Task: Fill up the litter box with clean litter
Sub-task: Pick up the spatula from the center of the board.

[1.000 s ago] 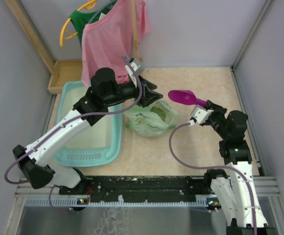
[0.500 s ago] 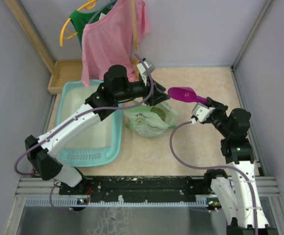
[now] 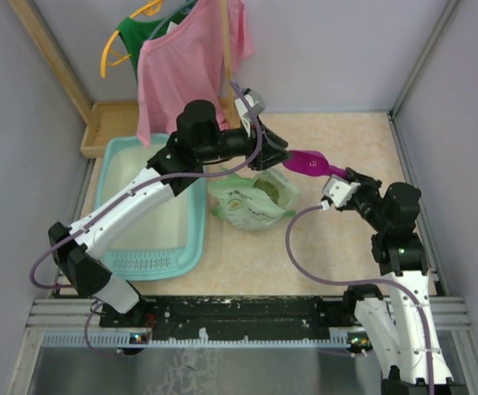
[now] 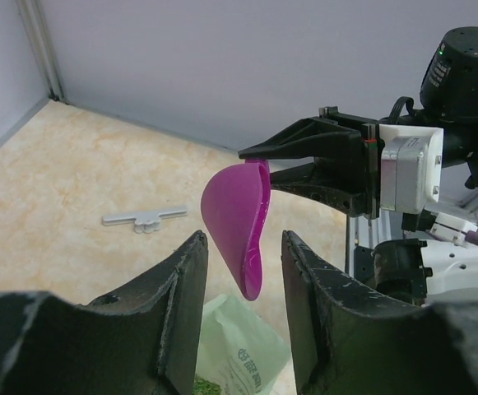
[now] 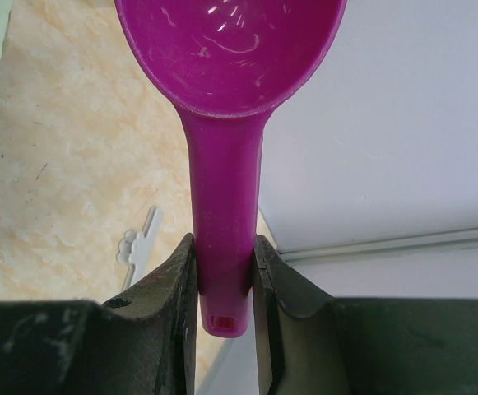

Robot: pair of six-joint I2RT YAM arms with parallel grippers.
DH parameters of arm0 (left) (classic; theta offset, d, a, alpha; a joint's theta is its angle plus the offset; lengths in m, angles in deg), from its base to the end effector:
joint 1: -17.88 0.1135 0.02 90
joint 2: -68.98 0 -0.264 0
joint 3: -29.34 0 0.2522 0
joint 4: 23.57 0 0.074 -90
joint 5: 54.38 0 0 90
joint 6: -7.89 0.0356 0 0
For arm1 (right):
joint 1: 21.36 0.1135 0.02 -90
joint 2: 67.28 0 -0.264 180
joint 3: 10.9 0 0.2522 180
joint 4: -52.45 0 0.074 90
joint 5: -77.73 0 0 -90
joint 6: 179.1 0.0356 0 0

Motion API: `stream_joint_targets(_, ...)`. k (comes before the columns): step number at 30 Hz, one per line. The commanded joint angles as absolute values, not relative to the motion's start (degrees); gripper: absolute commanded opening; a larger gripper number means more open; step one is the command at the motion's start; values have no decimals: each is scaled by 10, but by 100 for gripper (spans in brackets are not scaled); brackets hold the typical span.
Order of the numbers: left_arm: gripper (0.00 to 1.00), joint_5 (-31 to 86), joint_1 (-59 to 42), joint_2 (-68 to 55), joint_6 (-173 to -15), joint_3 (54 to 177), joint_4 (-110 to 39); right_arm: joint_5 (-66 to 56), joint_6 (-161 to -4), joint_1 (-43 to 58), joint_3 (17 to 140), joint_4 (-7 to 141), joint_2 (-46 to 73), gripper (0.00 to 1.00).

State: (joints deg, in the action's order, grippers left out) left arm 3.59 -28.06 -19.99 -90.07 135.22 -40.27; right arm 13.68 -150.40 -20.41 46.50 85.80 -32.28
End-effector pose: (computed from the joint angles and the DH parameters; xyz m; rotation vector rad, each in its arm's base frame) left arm 0.2373 -0.2724 0.4512 0.9729 1.3863 -1.1567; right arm 0.1407 0.0179 0.3409 -1.1731 1.3080 -0.3720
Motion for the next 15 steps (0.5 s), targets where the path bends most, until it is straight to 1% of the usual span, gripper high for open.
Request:
stream_joint_targets(1, 47, 9, -282, -216, -902, 1376, -404, 149, -1498, -204, 500, 837, -326, 0)
stream_joint_targets(9, 45, 11, -283, -221, -904, 1376, -407, 152, -1497, -203, 506, 831, -320, 0)
stream_joint_targets(15, 32, 0, -283, -241, -918, 1396, -419, 153, -1498, -201, 508, 829, -316, 0)
